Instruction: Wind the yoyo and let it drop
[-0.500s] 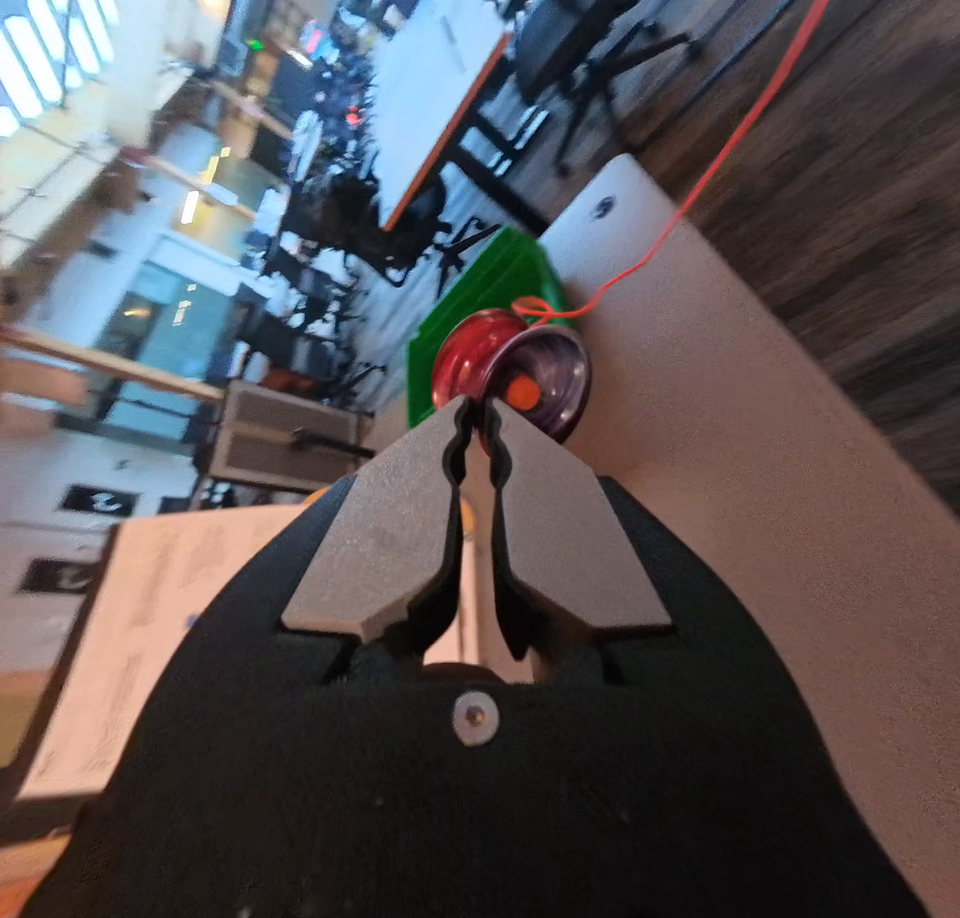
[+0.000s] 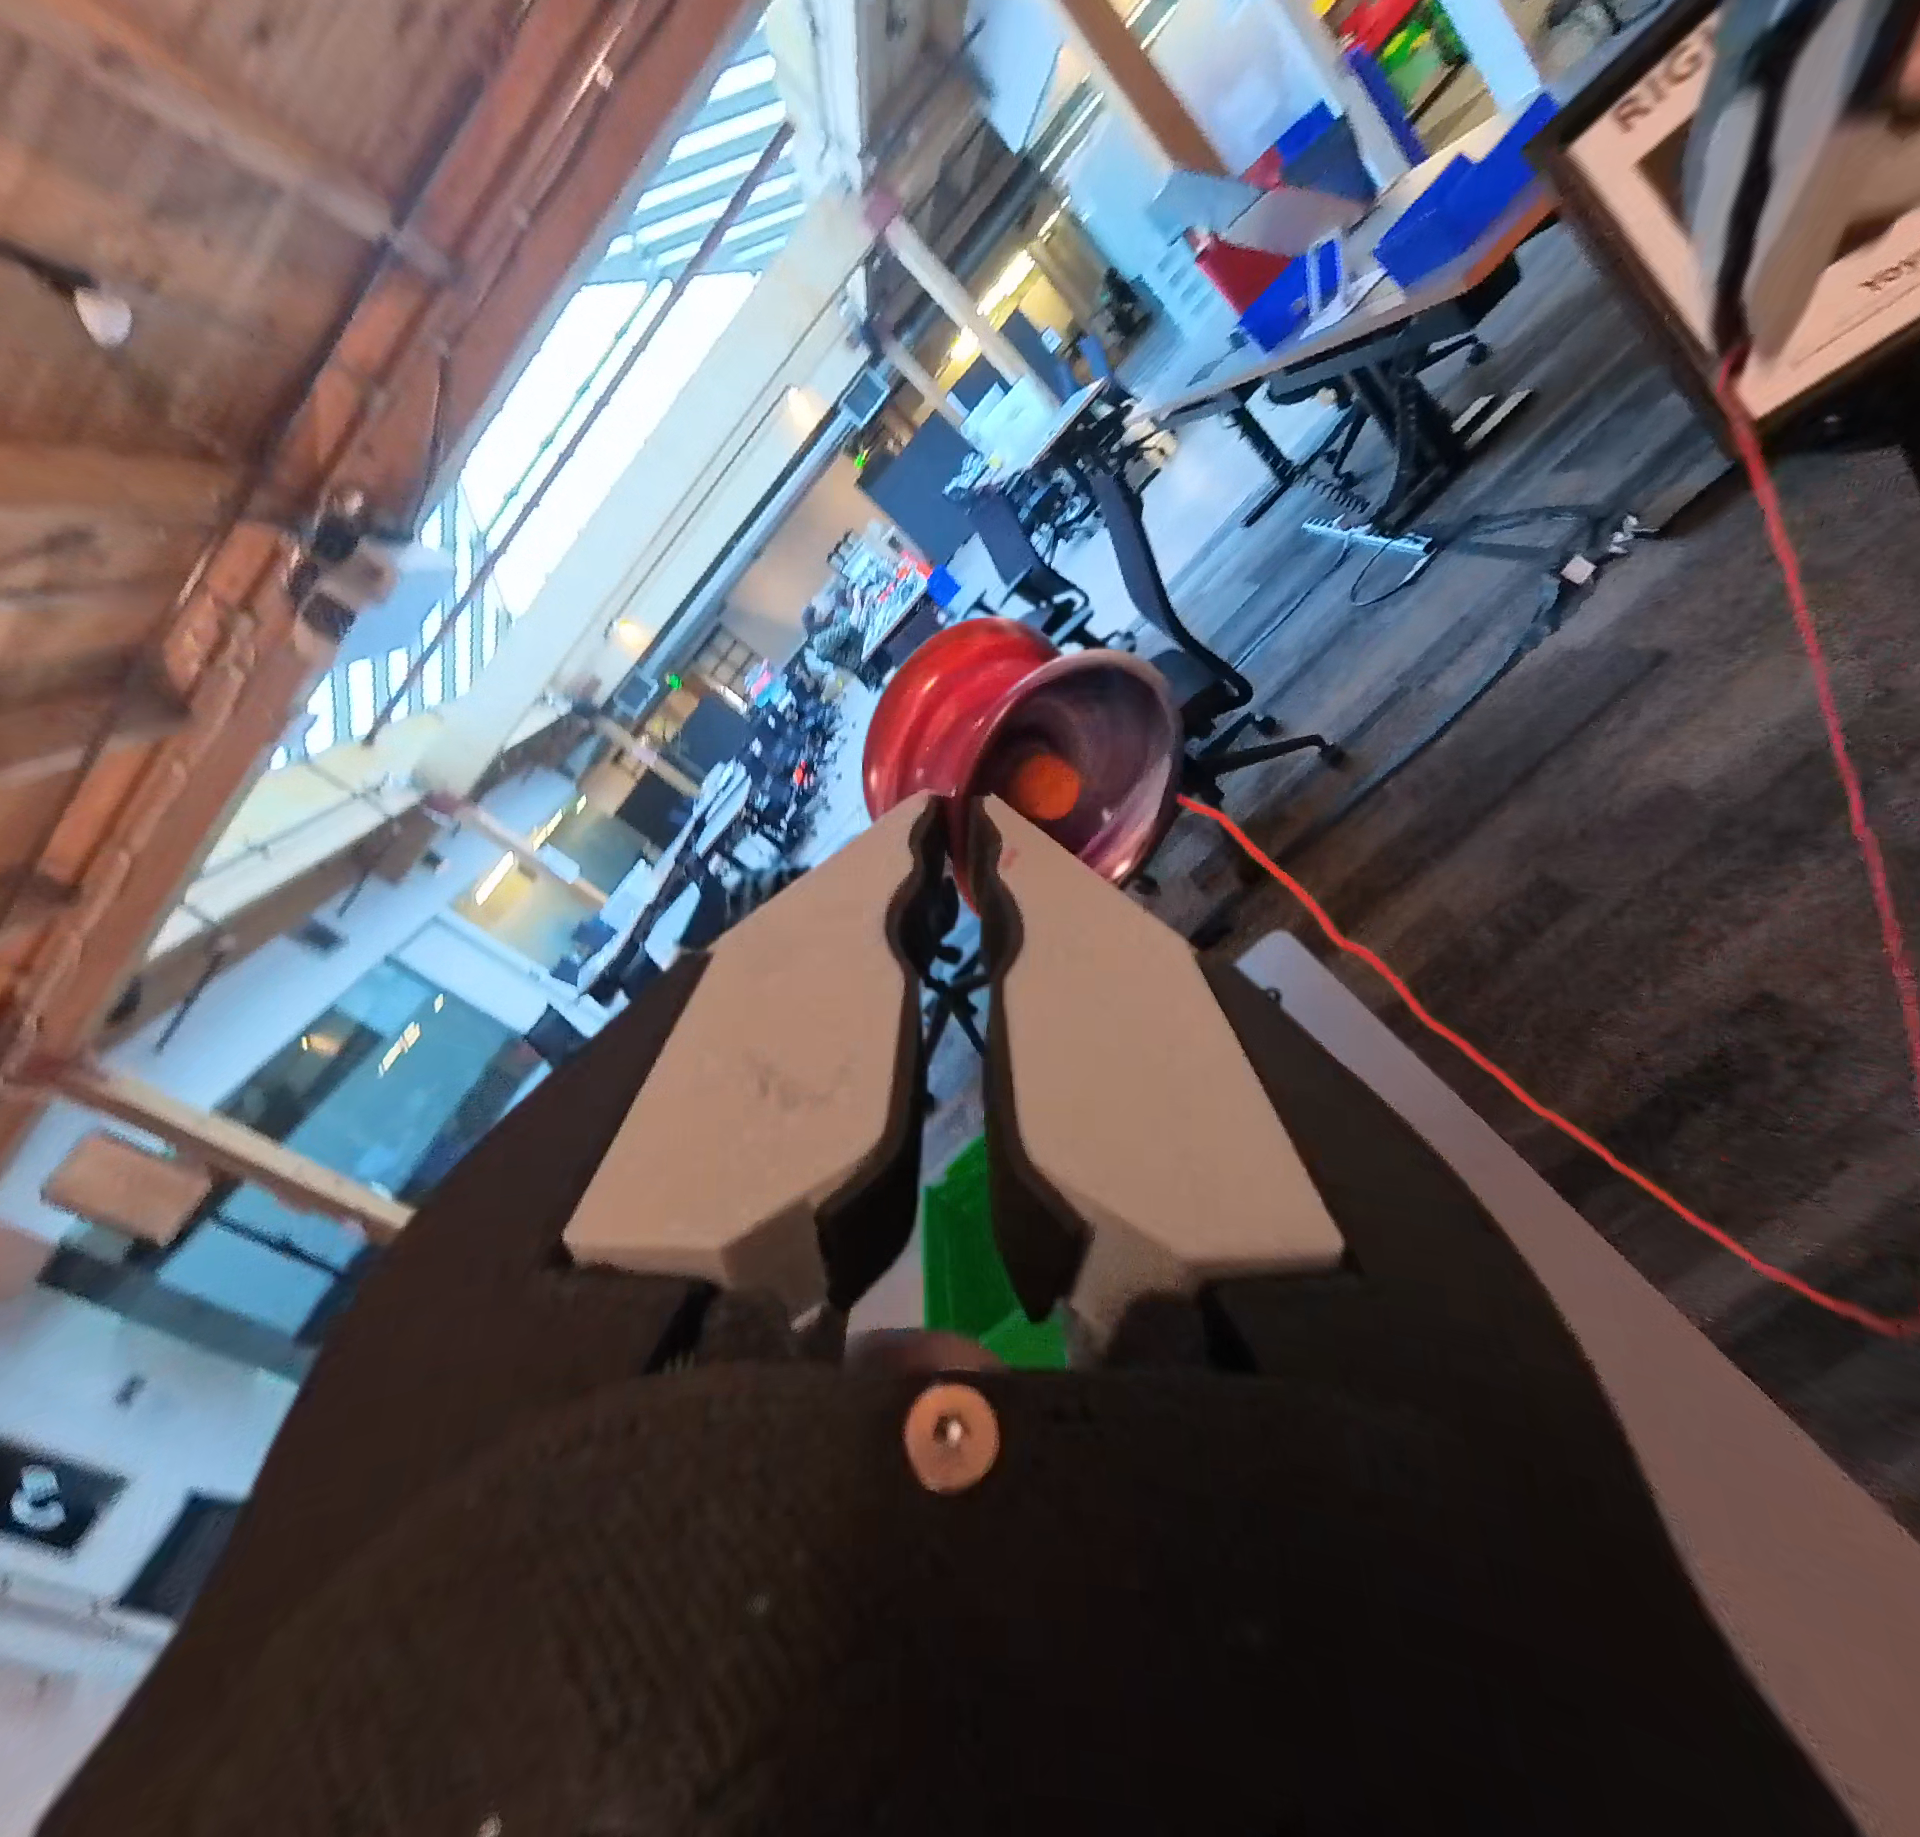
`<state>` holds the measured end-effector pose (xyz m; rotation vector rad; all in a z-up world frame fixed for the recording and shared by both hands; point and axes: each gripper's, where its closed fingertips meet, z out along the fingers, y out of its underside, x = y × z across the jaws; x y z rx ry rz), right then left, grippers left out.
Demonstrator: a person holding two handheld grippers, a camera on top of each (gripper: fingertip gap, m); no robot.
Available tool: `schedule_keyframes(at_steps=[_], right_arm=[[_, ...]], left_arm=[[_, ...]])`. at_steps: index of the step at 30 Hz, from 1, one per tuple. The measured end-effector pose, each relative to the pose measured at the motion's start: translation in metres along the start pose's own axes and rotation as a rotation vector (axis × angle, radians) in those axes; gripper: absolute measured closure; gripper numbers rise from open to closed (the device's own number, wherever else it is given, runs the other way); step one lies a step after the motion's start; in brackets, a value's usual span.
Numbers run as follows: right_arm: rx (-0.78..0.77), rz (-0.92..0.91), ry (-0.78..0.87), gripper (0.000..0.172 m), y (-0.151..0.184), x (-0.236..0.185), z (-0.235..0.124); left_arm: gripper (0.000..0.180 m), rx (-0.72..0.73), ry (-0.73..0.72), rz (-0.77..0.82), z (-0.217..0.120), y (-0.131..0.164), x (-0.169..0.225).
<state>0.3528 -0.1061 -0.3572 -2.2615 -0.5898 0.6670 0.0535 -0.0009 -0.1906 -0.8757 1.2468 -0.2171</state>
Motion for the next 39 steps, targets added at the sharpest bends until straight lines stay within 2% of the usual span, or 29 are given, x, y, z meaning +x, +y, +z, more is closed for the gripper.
schedule_keyframes(at_steps=[2, 4, 10, 12, 14, 15, 17, 19, 21, 25, 29, 31, 33, 36, 39], right_arm=[[-0.131, -0.002, 0.065, 0.14, 0.03, 0.016, 0.025], [-0.223, -0.002, 0.091, 0.127, 0.053, 0.026, 0.031], [-0.224, 0.094, 0.011, 0.103, 0.076, 0.033, -0.011], [-0.169, 0.208, -0.051, 0.092, 0.081, 0.041, -0.025], [-0.026, 0.275, -0.227, 0.082, 0.062, 0.024, -0.033], [0.05, 0.249, -0.283, 0.081, 0.05, 0.013, -0.037], [0.143, 0.16, -0.257, 0.073, 0.033, 0.006, -0.04], [0.146, 0.125, -0.14, 0.077, 0.033, 0.021, -0.044], [0.08, 0.133, -0.011, 0.079, 0.047, 0.043, -0.051], [-0.137, 0.119, 0.306, 0.084, 0.097, 0.091, -0.069], [-0.356, 0.151, 0.565, 0.085, 0.148, 0.141, -0.087], [-0.493, 0.135, 0.648, 0.085, 0.173, 0.161, -0.096], [-0.546, 0.14, 0.677, 0.089, 0.185, 0.17, -0.103], [-0.434, 0.125, 0.6, 0.091, 0.162, 0.157, -0.095], [-0.228, 0.022, 0.432, 0.104, 0.098, 0.12, -0.063]], left_arm=[[0.18, 0.032, 0.038, 0.05, 0.009, -0.019, 0.008], [0.18, 0.058, 0.076, 0.063, 0.015, -0.031, 0.016], [0.18, 0.087, 0.084, -0.016, 0.024, -0.034, 0.019], [0.179, 0.101, 0.06, -0.125, 0.025, -0.027, 0.009], [0.179, 0.103, 0.017, -0.227, 0.025, -0.013, -0.007], [0.179, 0.092, -0.01, -0.264, 0.024, -0.003, -0.016], [0.18, 0.04, -0.076, -0.253, 0.013, 0.017, -0.035], [0.179, -0.038, -0.145, -0.181, -0.011, 0.037, -0.06], [0.18, -0.092, -0.187, -0.179, -0.04, 0.052, -0.087], [0.179, -0.136, -0.303, -0.216, -0.089, 0.064, -0.133], [0.179, -0.164, -0.436, -0.222, -0.109, 0.076, -0.157], [0.18, -0.241, -0.508, -0.178, -0.123, 0.091, -0.174], [0.18, -0.294, -0.561, -0.181, -0.142, 0.101, -0.194], [0.179, -0.216, -0.388, -0.239, -0.126, 0.08, -0.18], [0.179, -0.146, -0.131, -0.249, -0.072, 0.052, -0.121]])
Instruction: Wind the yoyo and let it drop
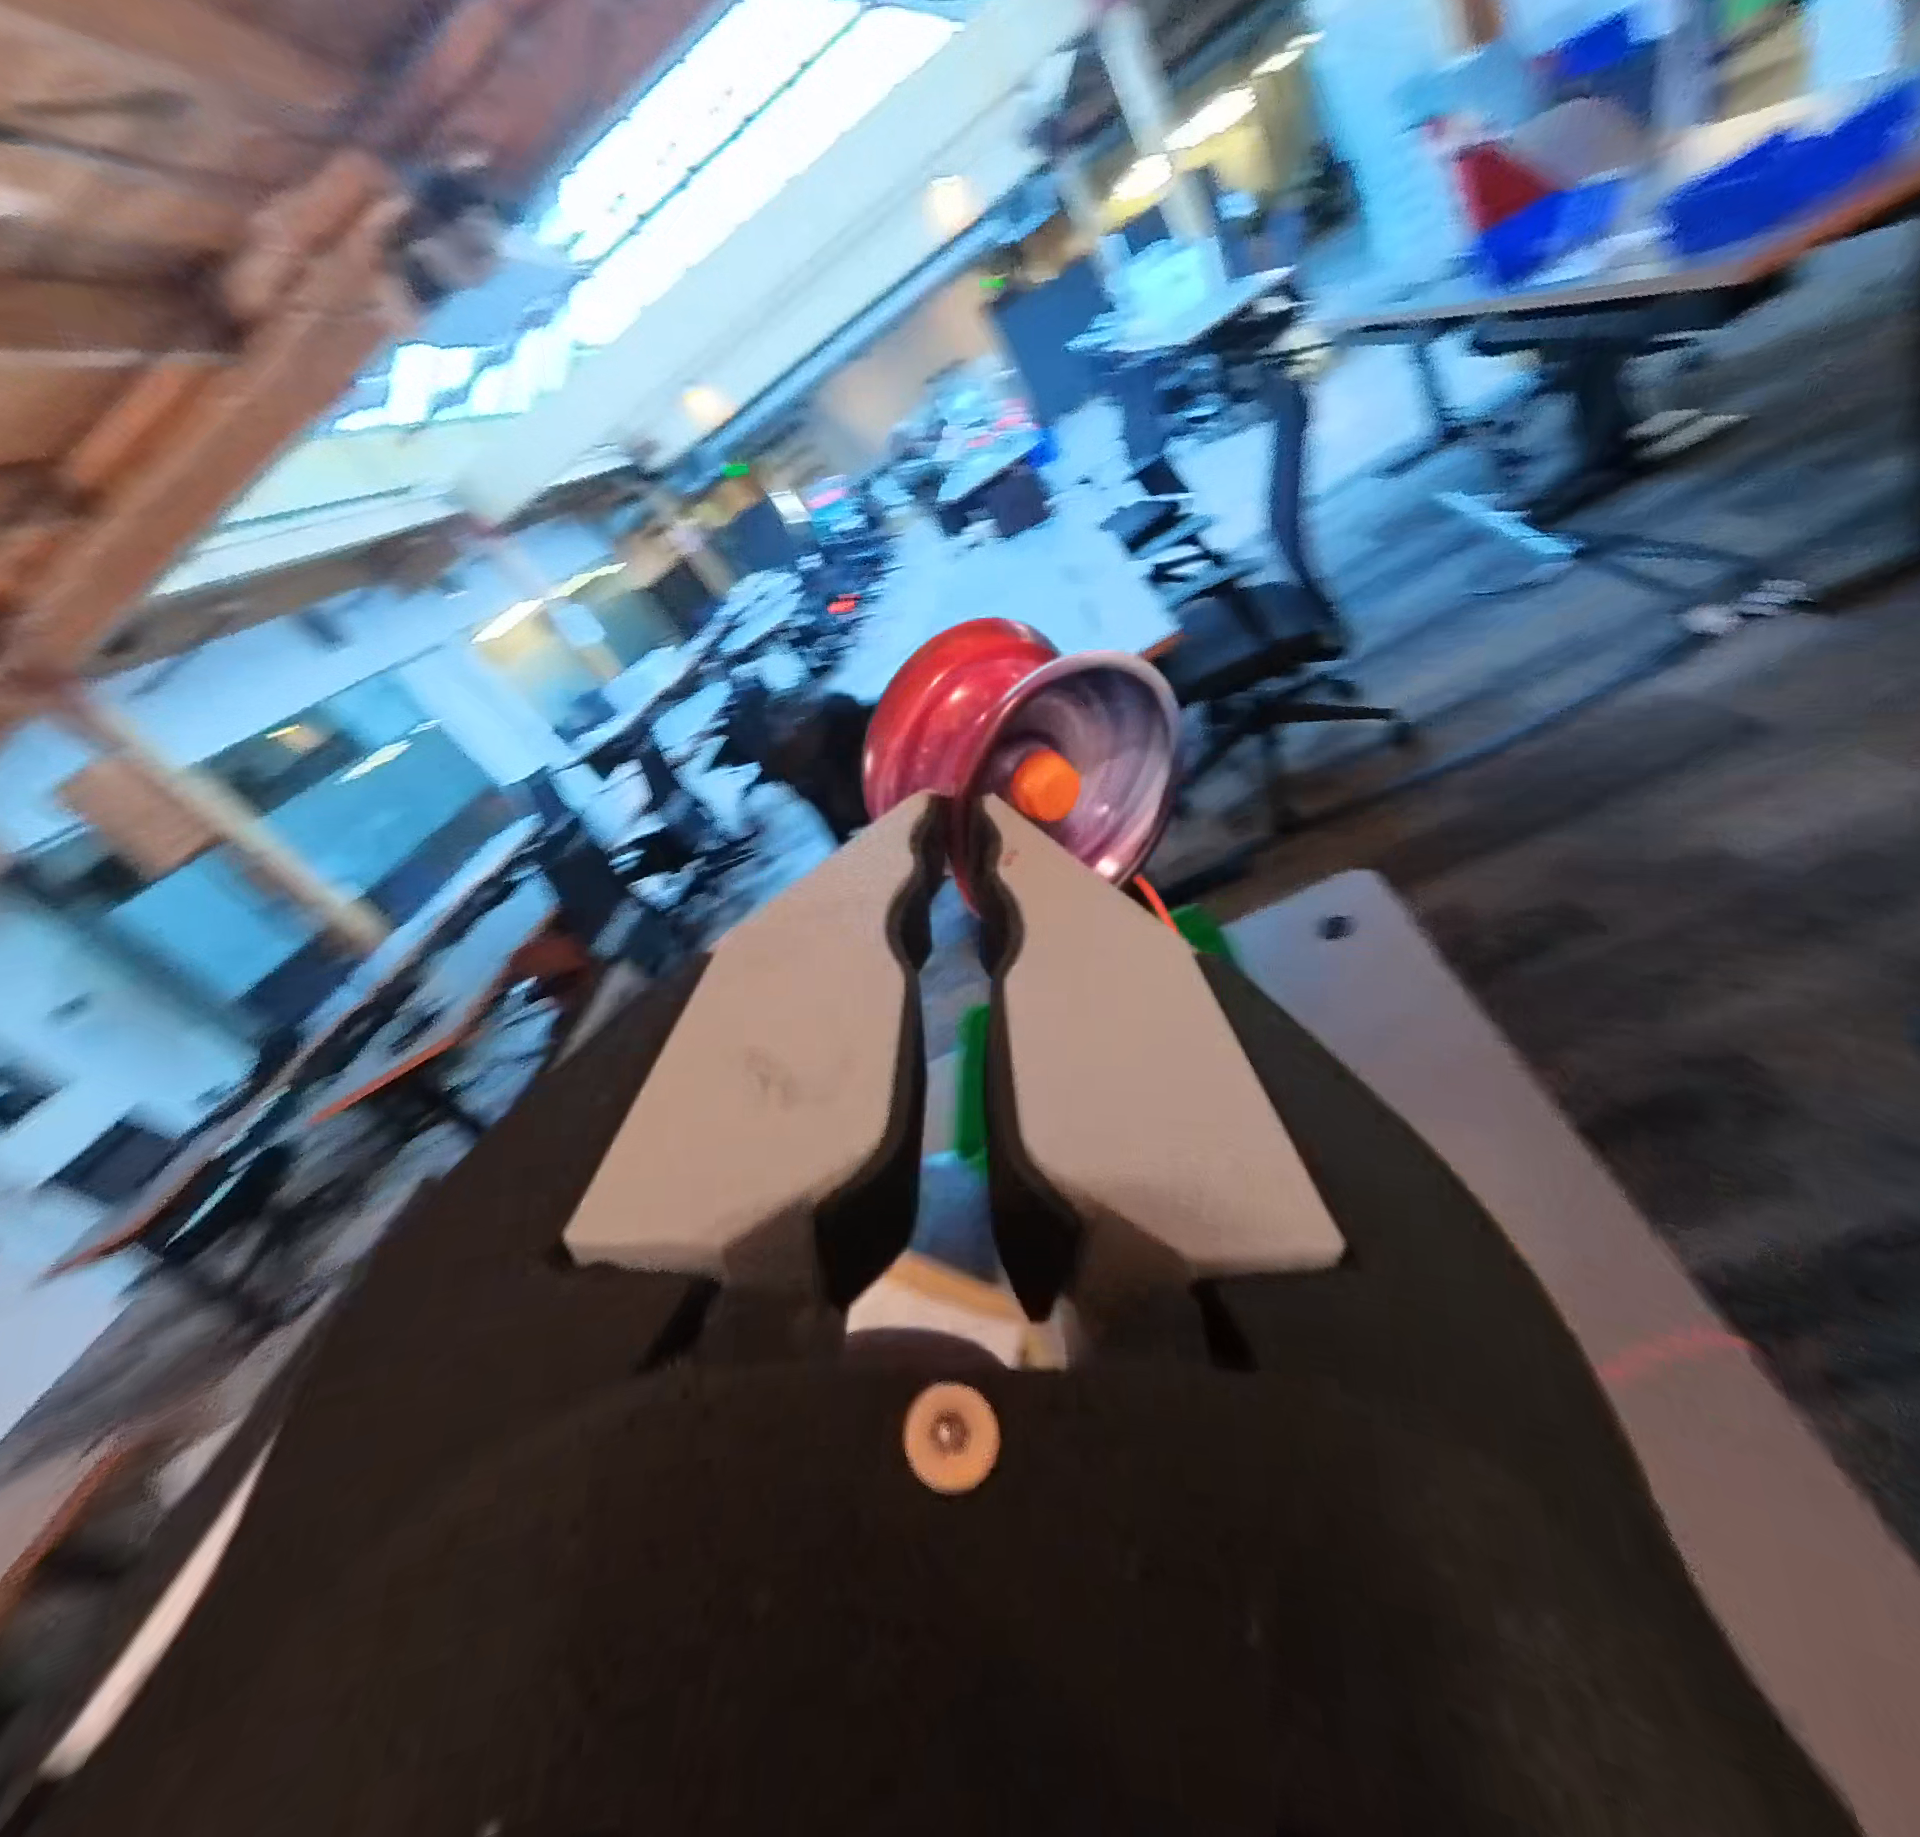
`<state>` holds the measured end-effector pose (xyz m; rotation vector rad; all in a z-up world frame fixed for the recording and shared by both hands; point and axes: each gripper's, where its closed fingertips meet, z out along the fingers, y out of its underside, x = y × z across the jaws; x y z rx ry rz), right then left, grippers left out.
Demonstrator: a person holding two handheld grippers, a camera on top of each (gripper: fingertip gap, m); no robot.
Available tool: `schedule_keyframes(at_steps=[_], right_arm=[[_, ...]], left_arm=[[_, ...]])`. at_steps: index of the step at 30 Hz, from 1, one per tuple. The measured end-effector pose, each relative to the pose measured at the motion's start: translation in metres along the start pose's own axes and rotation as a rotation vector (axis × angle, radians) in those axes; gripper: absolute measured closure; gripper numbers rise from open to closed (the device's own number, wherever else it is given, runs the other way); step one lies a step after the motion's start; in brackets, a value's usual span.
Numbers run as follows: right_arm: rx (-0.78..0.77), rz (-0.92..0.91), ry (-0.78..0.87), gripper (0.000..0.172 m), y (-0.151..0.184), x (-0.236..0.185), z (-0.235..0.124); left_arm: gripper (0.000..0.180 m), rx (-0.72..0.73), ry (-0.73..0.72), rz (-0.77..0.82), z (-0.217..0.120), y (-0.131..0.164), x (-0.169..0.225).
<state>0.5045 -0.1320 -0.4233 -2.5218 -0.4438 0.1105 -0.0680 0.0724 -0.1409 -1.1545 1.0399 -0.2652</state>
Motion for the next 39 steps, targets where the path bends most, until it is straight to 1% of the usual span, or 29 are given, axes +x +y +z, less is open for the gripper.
schedule_keyframes(at_steps=[3, 4, 5, 6, 8, 9, 10, 12, 15, 16, 17, 19, 20, 22, 23, 25, 26, 27, 28, 29, 30, 32, 34, 36, 39], right_arm=[[0.249, -0.123, -0.248, 0.117, -0.085, -0.077, -0.002], [0.316, -0.167, -0.333, 0.117, -0.111, -0.105, -0.004], [0.377, -0.211, -0.405, 0.111, -0.135, -0.131, -0.007], [0.437, -0.259, -0.48, 0.112, -0.157, -0.158, -0.01], [0.54, -0.333, -0.624, 0.116, -0.194, -0.206, -0.019], [0.576, -0.355, -0.697, 0.114, -0.208, -0.226, -0.024], [0.607, -0.368, -0.77, 0.112, -0.221, -0.244, -0.028], [0.676, -0.362, -0.923, 0.112, -0.241, -0.27, -0.041], [0.708, -0.351, -1.16, 0.117, -0.251, -0.299, -0.063], [0.7, -0.364, -1.194, 0.121, -0.251, -0.306, -0.065], [0.69, -0.379, -1.19, 0.121, -0.252, -0.31, -0.065], [0.704, -0.374, -1.175, 0.115, -0.258, -0.31, -0.068], [0.728, -0.336, -1.199, 0.114, -0.263, -0.307, -0.075], [0.759, -0.256, -1.317, 0.118, -0.269, -0.297, -0.092], [0.75, -0.233, -1.36, 0.13, -0.271, -0.293, -0.094], [0.7, -0.231, -1.411, 0.16, -0.269, -0.295, -0.089], [0.655, -0.257, -1.442, 0.166, -0.264, -0.302, -0.087], [0.608, -0.288, -1.45, 0.163, -0.26, -0.313, -0.084], [0.573, -0.321, -1.44, 0.15, -0.256, -0.323, -0.08], [0.559, -0.361, -1.443, 0.145, -0.251, -0.333, -0.08], [0.567, -0.39, -1.466, 0.149, -0.248, -0.341, -0.085], [0.613, -0.375, -1.525, 0.166, -0.249, -0.346, -0.098], [0.596, -0.358, -1.556, 0.167, -0.247, -0.348, -0.1], [0.603, -0.356, -1.552, 0.169, -0.244, -0.347, -0.101], [0.681, -0.365, -1.457, 0.172, -0.246, -0.338, -0.098]], left_arm=[[0.18, 0.099, 0.231, -0.057, 0.041, -0.022, 0.075], [0.18, 0.147, 0.302, -0.097, 0.05, -0.032, 0.096], [0.179, 0.195, 0.366, -0.131, 0.058, -0.041, 0.116], [0.18, 0.238, 0.415, -0.159, 0.064, -0.05, 0.132], [0.179, 0.295, 0.483, -0.204, 0.074, -0.064, 0.157], [0.179, 0.321, 0.511, -0.226, 0.077, -0.07, 0.167], [0.179, 0.345, 0.54, -0.241, 0.079, -0.076, 0.176], [0.179, 0.383, 0.589, -0.262, 0.08, -0.085, 0.191], [0.18, 0.428, 0.676, -0.315, 0.078, -0.093, 0.207], [0.18, 0.437, 0.707, -0.335, 0.076, -0.093, 0.212], [0.18, 0.444, 0.725, -0.345, 0.074, -0.093, 0.216], [0.18, 0.443, 0.741, -0.349, 0.072, -0.089, 0.222], [0.18, 0.444, 0.756, -0.349, 0.07, -0.088, 0.225], [0.179, 0.457, 0.813, -0.35, 0.062, -0.088, 0.233], [0.179, 0.464, 0.848, -0.349, 0.058, -0.089, 0.237], [0.179, 0.481, 0.924, -0.346, 0.051, -0.091, 0.246], [0.18, 0.488, 0.948, -0.343, 0.05, -0.091, 0.25], [0.18, 0.495, 0.968, -0.34, 0.049, -0.092, 0.252], [0.18, 0.502, 0.986, -0.342, 0.048, -0.092, 0.254], [0.18, 0.51, 1.002, -0.347, 0.047, -0.093, 0.256], [0.18, 0.516, 1.025, -0.347, 0.045, -0.093, 0.258], [0.18, 0.518, 1.046, -0.34, 0.042, -0.093, 0.262], [0.18, 0.522, 1.06, -0.339, 0.039, -0.093, 0.265], [0.178, 0.508, 1.051, -0.331, 0.039, -0.091, 0.266], [0.176, 0.455, 0.986, -0.372, 0.049, -0.087, 0.262]])
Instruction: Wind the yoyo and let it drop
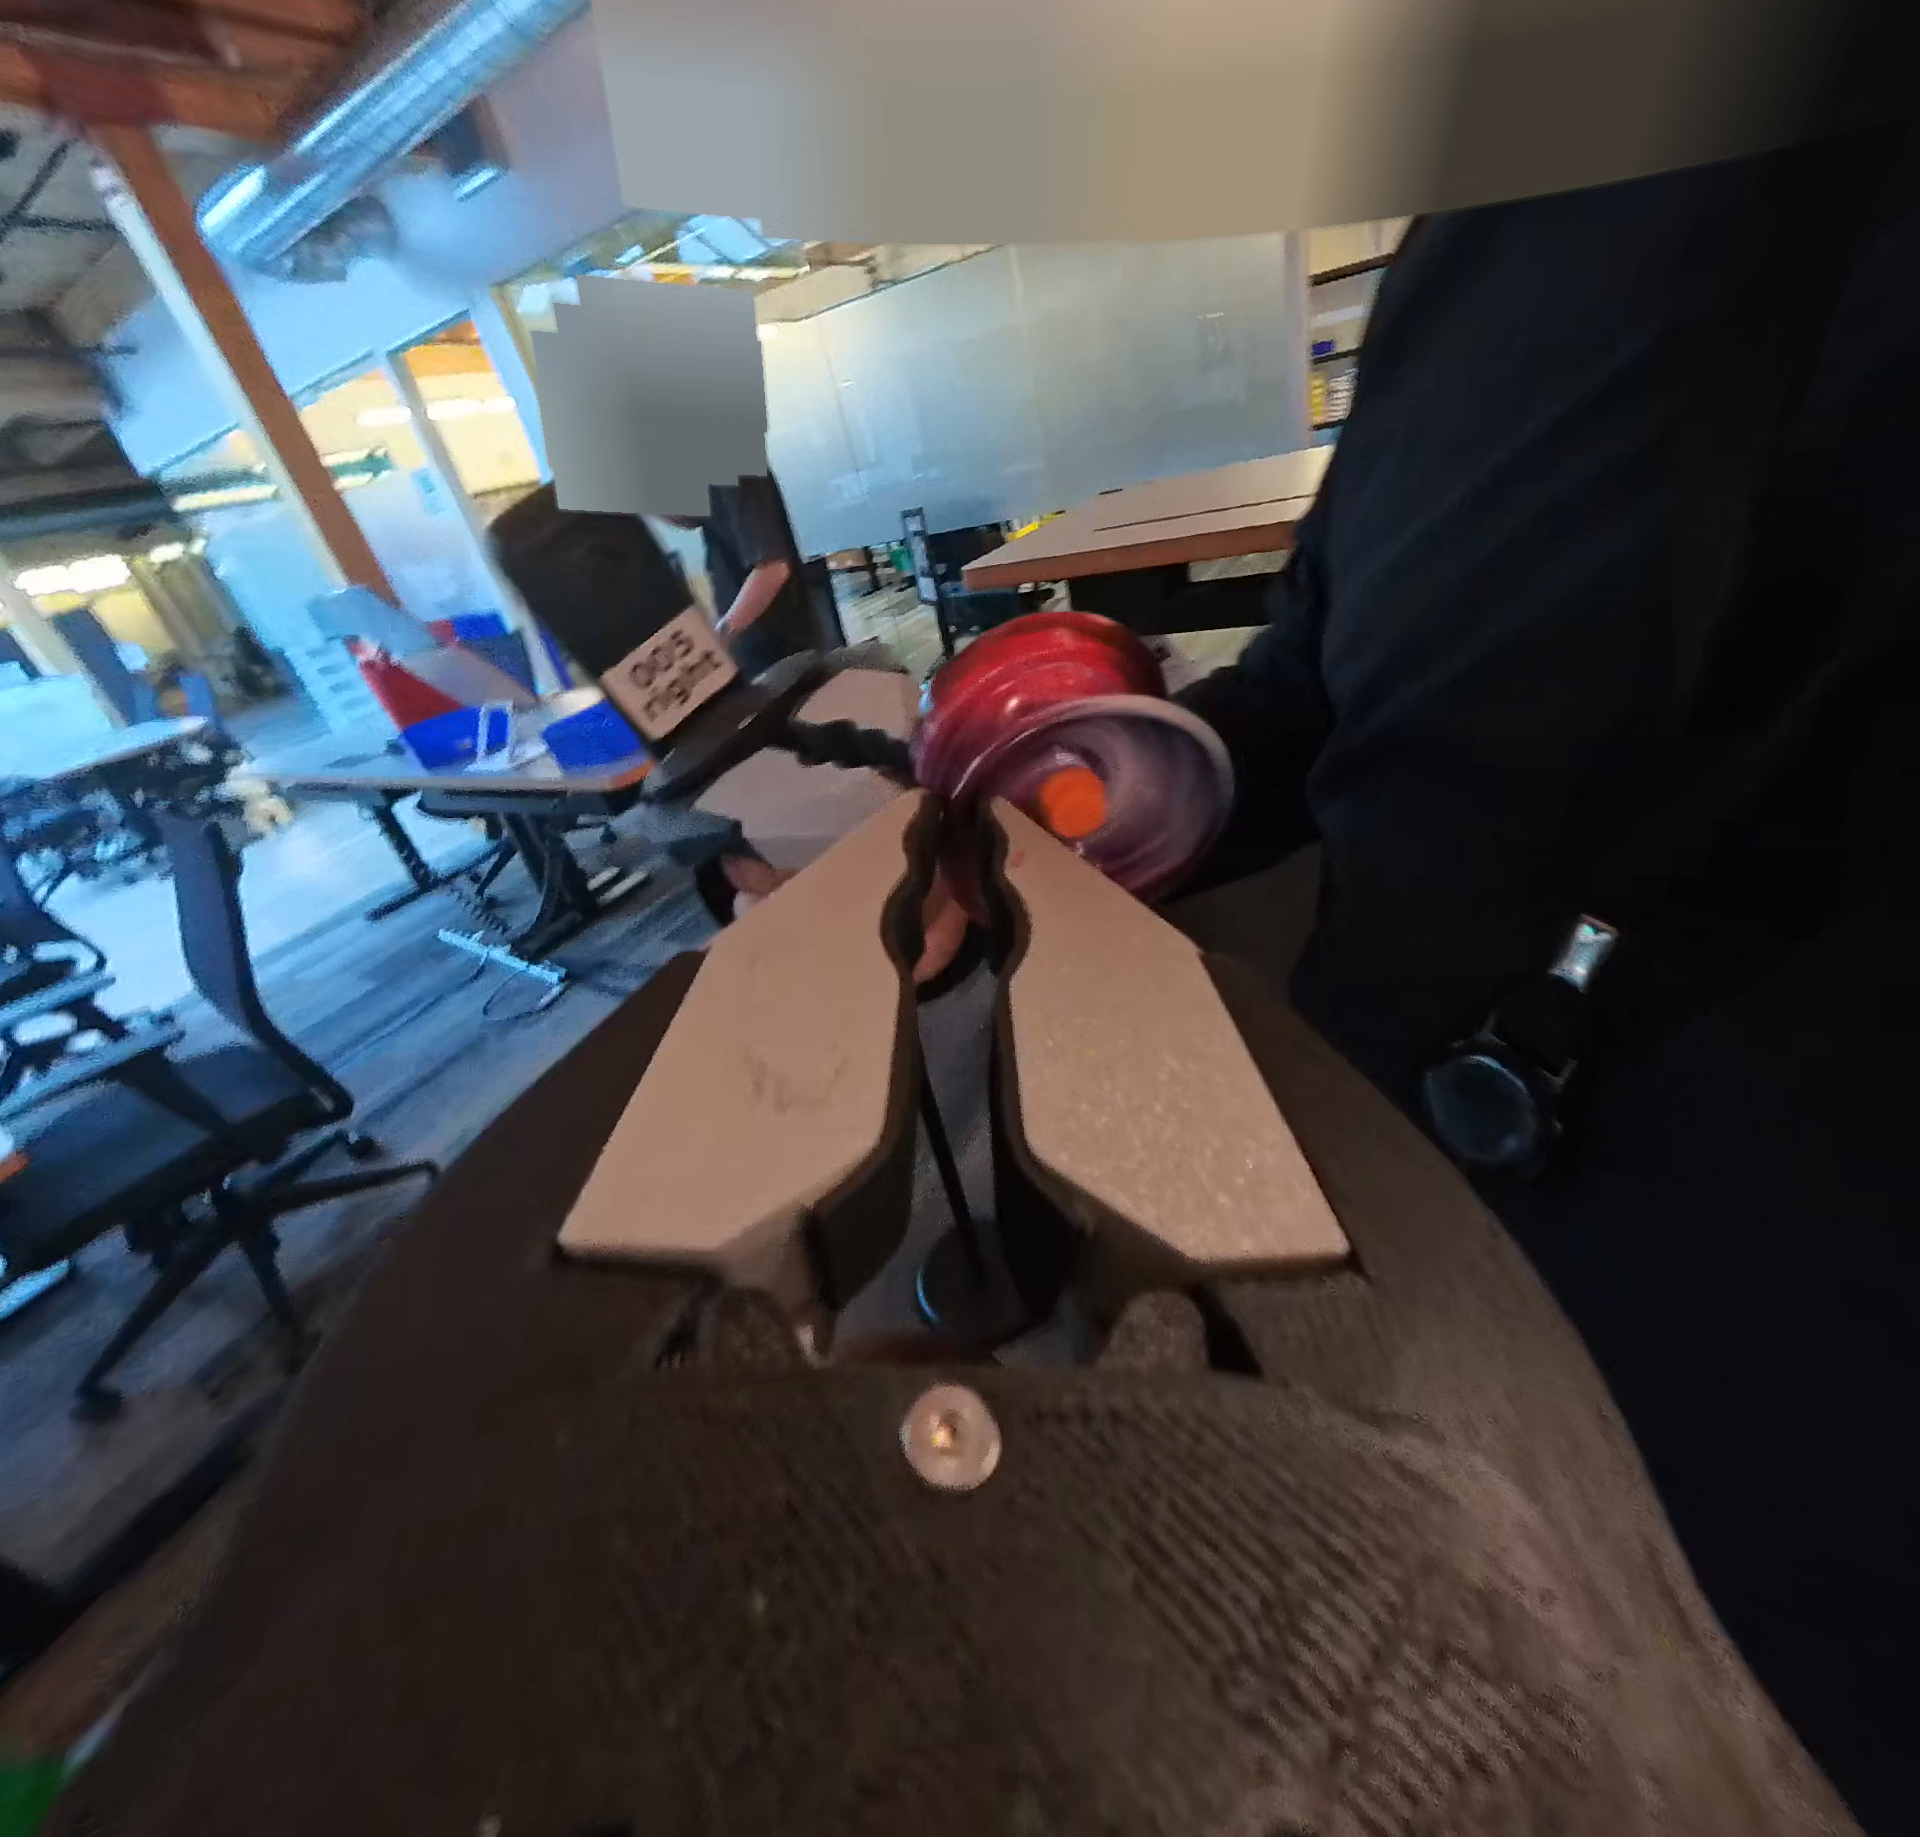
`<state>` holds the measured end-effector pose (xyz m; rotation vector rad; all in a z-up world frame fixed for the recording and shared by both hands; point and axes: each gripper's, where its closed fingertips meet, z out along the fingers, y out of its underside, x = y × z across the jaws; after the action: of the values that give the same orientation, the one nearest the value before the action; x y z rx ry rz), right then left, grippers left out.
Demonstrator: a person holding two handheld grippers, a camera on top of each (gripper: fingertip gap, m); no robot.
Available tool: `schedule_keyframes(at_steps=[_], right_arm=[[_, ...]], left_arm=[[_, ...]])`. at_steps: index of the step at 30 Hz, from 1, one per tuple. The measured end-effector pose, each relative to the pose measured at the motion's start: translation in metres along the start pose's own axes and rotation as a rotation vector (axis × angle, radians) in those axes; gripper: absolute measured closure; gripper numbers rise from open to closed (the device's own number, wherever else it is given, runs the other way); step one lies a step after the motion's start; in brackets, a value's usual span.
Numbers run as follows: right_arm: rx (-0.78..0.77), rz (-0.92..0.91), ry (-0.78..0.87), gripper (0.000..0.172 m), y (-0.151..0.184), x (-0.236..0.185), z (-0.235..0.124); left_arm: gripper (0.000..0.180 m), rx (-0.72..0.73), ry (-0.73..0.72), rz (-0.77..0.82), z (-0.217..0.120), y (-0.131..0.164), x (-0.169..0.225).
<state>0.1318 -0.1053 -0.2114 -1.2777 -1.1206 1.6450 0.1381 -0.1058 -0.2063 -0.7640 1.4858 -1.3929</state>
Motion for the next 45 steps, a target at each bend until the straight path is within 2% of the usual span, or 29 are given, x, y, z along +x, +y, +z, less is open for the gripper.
schedule_keyframes(at_steps=[2, 3, 6, 9, 12, 15, 18, 24, 25, 26, 27, 29, 31, 32, 37, 38, 40, 41, 42, 45], right_arm=[[0.004, -0.014, 0.056, 0.172, 0.002, 0.005, -0.007], [0.009, -0.02, 0.09, 0.171, 0.003, 0.009, -0.011], [-0.008, -0.057, 0.209, 0.172, 0.009, 0.022, -0.027], [-0.016, -0.125, 0.29, 0.172, 0.009, 0.028, -0.041], [-0.013, -0.177, 0.329, 0.172, 0.004, 0.029, -0.05], [-0.084, -0.244, 0.386, 0.172, 0.01, 0.033, -0.051], [-0.123, -0.276, 0.402, 0.172, 0.014, 0.033, -0.048], [-0.066, -0.217, 0.377, 0.167, 0.016, 0.027, -0.055], [-0.058, -0.199, 0.378, 0.161, 0.019, 0.028, -0.059], [-0.036, -0.178, 0.369, 0.147, 0.022, 0.027, -0.062], [-0.004, -0.152, 0.347, 0.139, 0.024, 0.025, -0.063], [0.005, -0.107, 0.295, 0.134, 0.034, 0.02, -0.057], [-0.059, -0.083, 0.265, 0.129, 0.049, 0.02, -0.047], [-0.075, -0.082, 0.252, 0.132, 0.053, 0.02, -0.041], [-0.121, -0.057, 0.148, 0.172, 0.065, 0.015, -0.018], [-0.141, -0.043, 0.155, 0.171, 0.069, 0.018, -0.017], [-0.142, 0.006, 0.134, 0.155, 0.073, 0.02, -0.013], [-0.141, 0.022, 0.113, 0.154, 0.074, 0.018, -0.011], [-0.148, 0.013, 0.106, 0.167, 0.075, 0.018, -0.01], [-0.18, -0.015, 0.122, 0.172, 0.078, 0.02, -0.009]], left_arm=[[0.175, -0.036, -0.056, -0.059, -0.002, 0.006, -0.007], [0.169, -0.06, -0.077, -0.099, -0.005, 0.011, -0.009], [0.157, -0.126, -0.144, -0.297, -0.017, 0.027, -0.013], [0.157, -0.107, -0.102, -0.523, -0.018, 0.031, -0.003], [0.145, -0.185, -0.099, -0.634, -0.006, 0.044, 0.001], [0.149, -0.151, -0.106, -0.652, 0.007, 0.037, -0.002], [0.173, -0.146, -0.133, -0.647, 0.012, 0.035, -0.008], [0.179, -0.193, -0.162, -0.511, 0.017, 0.038, -0.007], [0.179, -0.17, -0.147, -0.509, 0.018, 0.031, -0.006], [0.179, -0.152, -0.13, -0.517, 0.019, 0.026, -0.005], [0.179, -0.148, -0.121, -0.521, 0.02, 0.023, -0.005], [0.179, -0.129, -0.112, -0.52, 0.023, 0.02, -0.005], [0.179, -0.092, -0.093, -0.544, 0.025, 0.015, -0.005], [0.179, -0.079, -0.085, -0.554, 0.025, 0.013, -0.005], [0.179, -0.083, -0.072, -0.536, 0.022, 0.009, -0.003], [0.179, -0.081, -0.066, -0.537, 0.021, 0.007, -0.002], [0.18, -0.075, -0.07, -0.541, 0.018, 0.006, -0.003], [0.179, -0.077, -0.078, -0.542, 0.016, 0.007, -0.004], [0.179, -0.078, -0.084, -0.544, 0.014, 0.007, -0.005], [0.179, -0.067, -0.09, -0.555, 0.009, 0.007, -0.005]])
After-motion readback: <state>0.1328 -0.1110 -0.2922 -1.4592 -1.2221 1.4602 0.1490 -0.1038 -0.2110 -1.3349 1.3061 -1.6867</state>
